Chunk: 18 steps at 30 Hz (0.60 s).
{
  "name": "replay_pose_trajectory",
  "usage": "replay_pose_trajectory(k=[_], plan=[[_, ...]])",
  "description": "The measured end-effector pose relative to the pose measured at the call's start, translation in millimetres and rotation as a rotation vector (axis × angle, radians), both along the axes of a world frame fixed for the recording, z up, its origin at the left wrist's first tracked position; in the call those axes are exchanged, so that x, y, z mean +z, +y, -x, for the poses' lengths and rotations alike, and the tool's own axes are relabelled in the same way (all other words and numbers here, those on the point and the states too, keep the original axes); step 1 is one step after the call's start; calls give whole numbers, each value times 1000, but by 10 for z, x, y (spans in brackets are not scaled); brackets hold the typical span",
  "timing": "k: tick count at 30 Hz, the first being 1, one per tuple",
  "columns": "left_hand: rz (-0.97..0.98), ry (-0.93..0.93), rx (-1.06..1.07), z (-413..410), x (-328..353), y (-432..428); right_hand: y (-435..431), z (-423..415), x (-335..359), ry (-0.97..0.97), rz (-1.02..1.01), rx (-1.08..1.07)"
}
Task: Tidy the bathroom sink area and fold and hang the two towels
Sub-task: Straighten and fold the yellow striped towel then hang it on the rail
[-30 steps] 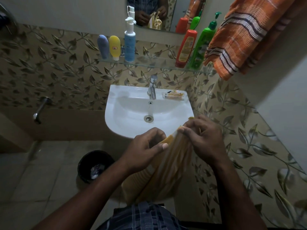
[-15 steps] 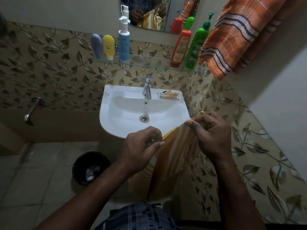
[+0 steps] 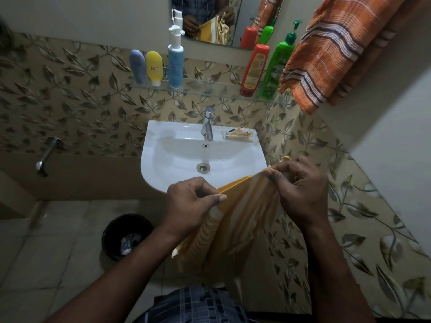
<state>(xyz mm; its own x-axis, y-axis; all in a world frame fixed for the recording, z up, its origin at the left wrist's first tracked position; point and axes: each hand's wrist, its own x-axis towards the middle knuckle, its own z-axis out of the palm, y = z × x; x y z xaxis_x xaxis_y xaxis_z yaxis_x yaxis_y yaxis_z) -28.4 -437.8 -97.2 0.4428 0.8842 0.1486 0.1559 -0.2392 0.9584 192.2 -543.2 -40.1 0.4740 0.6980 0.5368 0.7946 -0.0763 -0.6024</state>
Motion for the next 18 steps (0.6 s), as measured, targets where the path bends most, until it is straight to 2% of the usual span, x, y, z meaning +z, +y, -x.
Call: replay_pose_trajectory(k=[11,18], plan=[[-8,20,1,-33,66,-53,13,-15,-36,-29,-19,-29],[-15,94,18,-100,47,-78,62,129,-322,-53,94,-213]])
